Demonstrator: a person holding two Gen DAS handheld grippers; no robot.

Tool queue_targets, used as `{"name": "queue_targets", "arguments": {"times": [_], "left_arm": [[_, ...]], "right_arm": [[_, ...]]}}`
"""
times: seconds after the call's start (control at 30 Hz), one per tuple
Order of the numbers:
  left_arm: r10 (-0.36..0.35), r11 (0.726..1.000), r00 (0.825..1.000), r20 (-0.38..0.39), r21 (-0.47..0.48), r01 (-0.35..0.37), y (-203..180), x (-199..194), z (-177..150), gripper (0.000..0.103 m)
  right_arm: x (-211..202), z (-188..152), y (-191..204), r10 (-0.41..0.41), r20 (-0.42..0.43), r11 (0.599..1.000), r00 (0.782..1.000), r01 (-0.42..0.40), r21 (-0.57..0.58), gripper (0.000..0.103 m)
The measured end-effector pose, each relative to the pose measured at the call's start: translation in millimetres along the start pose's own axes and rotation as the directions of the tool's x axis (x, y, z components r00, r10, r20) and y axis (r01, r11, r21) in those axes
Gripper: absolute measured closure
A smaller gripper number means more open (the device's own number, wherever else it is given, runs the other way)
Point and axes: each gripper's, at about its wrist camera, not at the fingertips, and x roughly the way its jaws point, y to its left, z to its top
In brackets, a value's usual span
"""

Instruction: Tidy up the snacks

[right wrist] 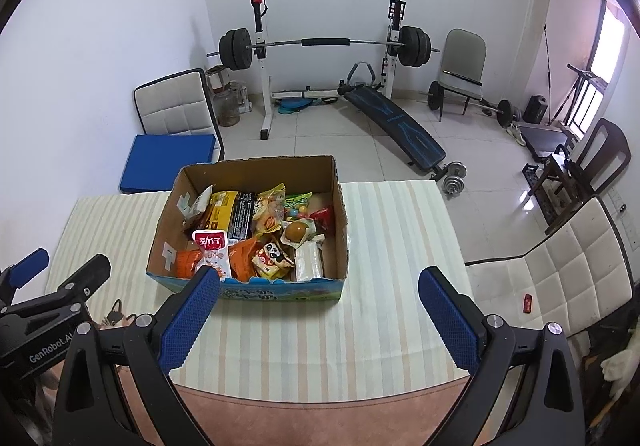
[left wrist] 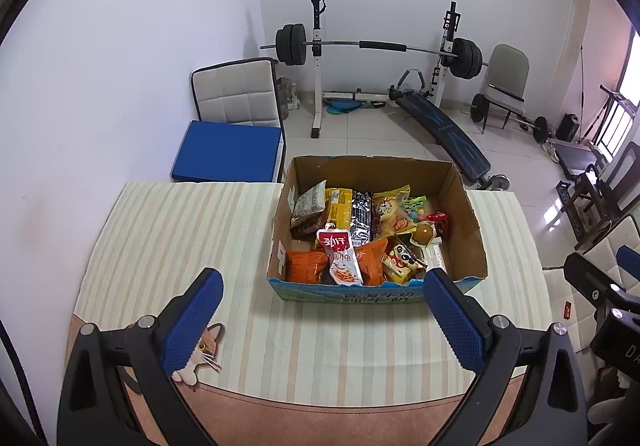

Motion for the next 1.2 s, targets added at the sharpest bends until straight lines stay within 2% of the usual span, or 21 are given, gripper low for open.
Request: {"name": "queue_targets", "arguments": {"times": [1.2], "left_arm": [[-0.017, 0.999, 1.0, 0.009, 0.028, 0.017, -7, -10, 1, 0.0]], "right_arm": [[-4, -4, -3, -0.011, 0.008, 1.0, 1.0, 0.011, 0.002, 0.001]]}}
